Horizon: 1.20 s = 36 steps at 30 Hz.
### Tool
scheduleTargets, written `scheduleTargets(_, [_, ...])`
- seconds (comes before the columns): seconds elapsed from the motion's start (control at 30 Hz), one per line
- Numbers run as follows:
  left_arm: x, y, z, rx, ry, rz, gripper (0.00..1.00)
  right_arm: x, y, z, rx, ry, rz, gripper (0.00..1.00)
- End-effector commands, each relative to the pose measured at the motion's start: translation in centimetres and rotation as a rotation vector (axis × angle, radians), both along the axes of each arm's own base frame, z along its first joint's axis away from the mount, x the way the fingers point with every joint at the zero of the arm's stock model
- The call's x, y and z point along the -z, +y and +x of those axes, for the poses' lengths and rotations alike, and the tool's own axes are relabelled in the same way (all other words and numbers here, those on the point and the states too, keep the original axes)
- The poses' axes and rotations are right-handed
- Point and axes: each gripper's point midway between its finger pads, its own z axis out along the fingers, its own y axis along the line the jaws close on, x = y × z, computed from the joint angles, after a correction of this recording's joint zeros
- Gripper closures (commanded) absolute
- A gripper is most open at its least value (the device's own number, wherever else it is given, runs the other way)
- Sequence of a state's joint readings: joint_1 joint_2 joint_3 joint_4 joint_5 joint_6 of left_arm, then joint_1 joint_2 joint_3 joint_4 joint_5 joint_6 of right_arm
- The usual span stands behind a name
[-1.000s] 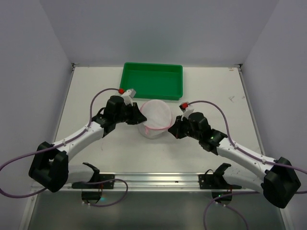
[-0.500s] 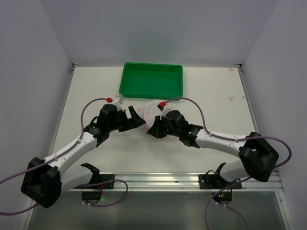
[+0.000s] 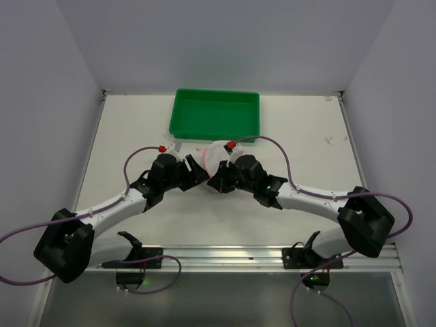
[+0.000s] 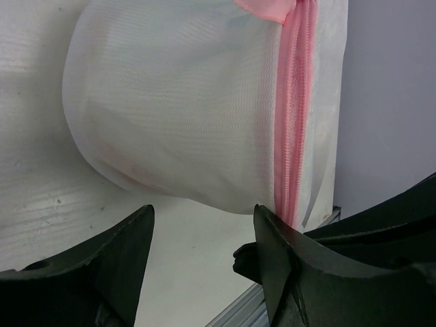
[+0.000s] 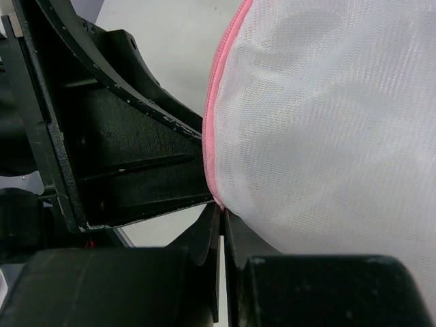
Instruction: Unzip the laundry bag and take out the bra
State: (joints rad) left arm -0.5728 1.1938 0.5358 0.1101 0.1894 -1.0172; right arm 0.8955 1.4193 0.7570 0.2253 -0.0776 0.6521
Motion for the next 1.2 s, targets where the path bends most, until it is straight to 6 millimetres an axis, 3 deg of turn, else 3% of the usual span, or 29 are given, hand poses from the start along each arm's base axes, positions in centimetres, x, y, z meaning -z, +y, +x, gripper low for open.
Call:
scheduleTargets(0.0, [-4.6, -1.4, 1.1, -0.040, -0.110, -0.174, 0.36, -1.7, 0.5, 0.2, 0.007, -0.039, 0.052, 1.00])
scheduleTargets(0.33, [-6.0, 1.3, -0.8, -0.118, -0.155, -0.205, 0.30, -1.5, 0.6, 0.2, 0.005, -0.033, 0.053, 1.00])
scheduleTargets(0.6, [-7.2, 0.6, 0.2, -0.131, -0.197, -0.264, 0.31, -1.6, 0.8, 0.2, 0.000, -0.036, 0.057, 1.00])
scheduleTargets(0.63, [-6.2, 0.3, 0.5, -0.125, -0.169, -0.243, 0.33, -1.5, 0.8, 0.3, 0.001, -0.035, 0.055, 1.00])
scheduleTargets(0.77, [-5.2, -0.8, 1.3, -0.108, -0.136, -0.254, 0.46, -1.6, 0.8, 0.2, -0.001, -0.037, 0.054, 1.00])
scheduleTargets(0.87, [-4.8, -1.1, 2.1, -0.122, -0.131, -0.240, 0.65, -1.2, 0.5, 0.0, -0.002, -0.027, 0.046, 1.00])
scheduleTargets(0.9, [-4.6, -1.1, 2.1, -0.119, -0.129, -0.222, 0.78, -1.1, 0.4, -0.1, -0.004, -0.023, 0.045, 1.00])
scheduleTargets(1.0, [-5.3, -1.0, 2.4, -0.115, -0.148, -0.193, 1.00, -0.1, -0.7, -0.5, 0.003, -0.021, 0.003, 1.00])
scheduleTargets(1.1, [-5.8, -0.2, 2.6, -0.127, -0.163, -0.144, 1.00, 1.2, -3.4, -0.4, 0.040, -0.030, -0.049, 1.00])
scheduleTargets(1.17, [-5.9, 0.2, 2.5, -0.116, -0.157, -0.129, 1.00, 2.4, -6.5, 0.3, 0.094, -0.018, -0.072, 1.00])
